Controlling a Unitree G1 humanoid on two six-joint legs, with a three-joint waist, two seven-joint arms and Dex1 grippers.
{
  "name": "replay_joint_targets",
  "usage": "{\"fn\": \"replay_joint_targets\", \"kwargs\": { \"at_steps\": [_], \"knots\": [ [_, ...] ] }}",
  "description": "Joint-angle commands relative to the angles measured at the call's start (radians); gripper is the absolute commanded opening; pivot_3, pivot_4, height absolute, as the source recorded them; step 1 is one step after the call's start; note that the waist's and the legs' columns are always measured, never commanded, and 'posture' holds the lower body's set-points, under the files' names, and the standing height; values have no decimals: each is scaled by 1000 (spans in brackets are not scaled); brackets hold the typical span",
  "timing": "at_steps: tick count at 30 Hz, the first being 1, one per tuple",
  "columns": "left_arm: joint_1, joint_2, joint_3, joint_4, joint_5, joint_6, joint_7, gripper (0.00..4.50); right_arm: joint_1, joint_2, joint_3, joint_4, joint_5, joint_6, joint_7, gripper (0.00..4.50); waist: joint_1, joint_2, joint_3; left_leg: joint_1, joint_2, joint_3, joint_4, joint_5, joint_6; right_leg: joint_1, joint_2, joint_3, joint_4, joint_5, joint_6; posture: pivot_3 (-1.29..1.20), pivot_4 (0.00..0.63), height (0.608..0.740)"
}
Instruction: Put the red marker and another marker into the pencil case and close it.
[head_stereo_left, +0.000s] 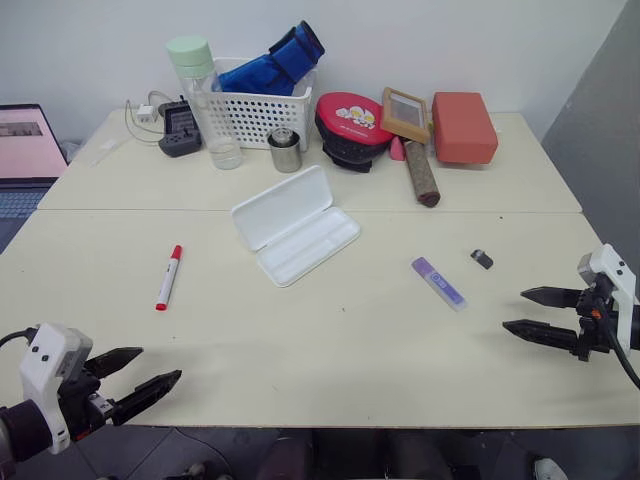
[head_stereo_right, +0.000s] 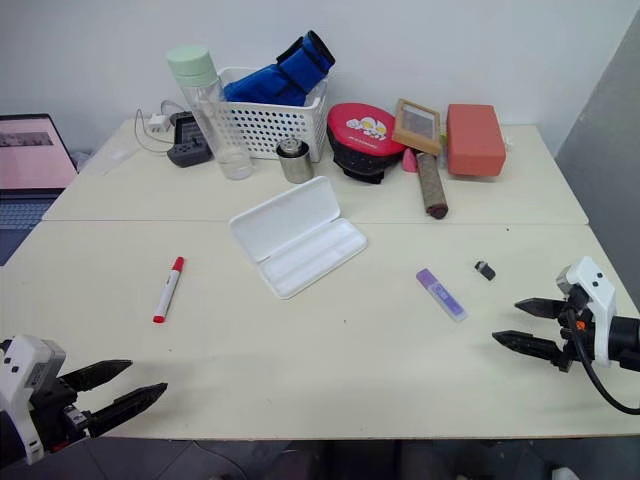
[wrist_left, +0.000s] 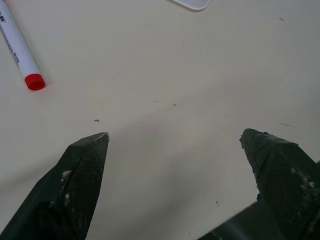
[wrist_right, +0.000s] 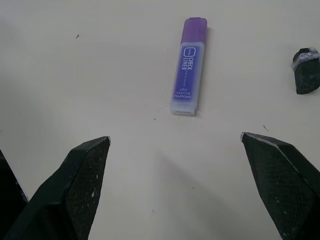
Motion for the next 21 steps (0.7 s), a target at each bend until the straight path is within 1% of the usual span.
{"fn": "replay_joint_targets", "kwargs": {
  "at_steps": [1,8,21],
  "knots": [
    [-8,11,18,-12,1,-2,2,4500,-3,-20,-34,-19,-2,-13,3,4410,0,0,0,0,0,0,0,0,0,0,0,0,0,0,0,0,150,740],
    [-5,10,9,-21,-4,31,6,4500,6,-23,-37,-22,-1,-15,8,4410,-1,0,0,0,0,0,0,0,0,0,0,0,0,0,0,0,150,740],
    [-8,8,-8,-32,-6,29,-1,4500,17,-20,-37,-38,6,-40,32,4410,0,0,0,0,0,0,0,0,0,0,0,0,0,0,0,0,150,740]
  ]
}}
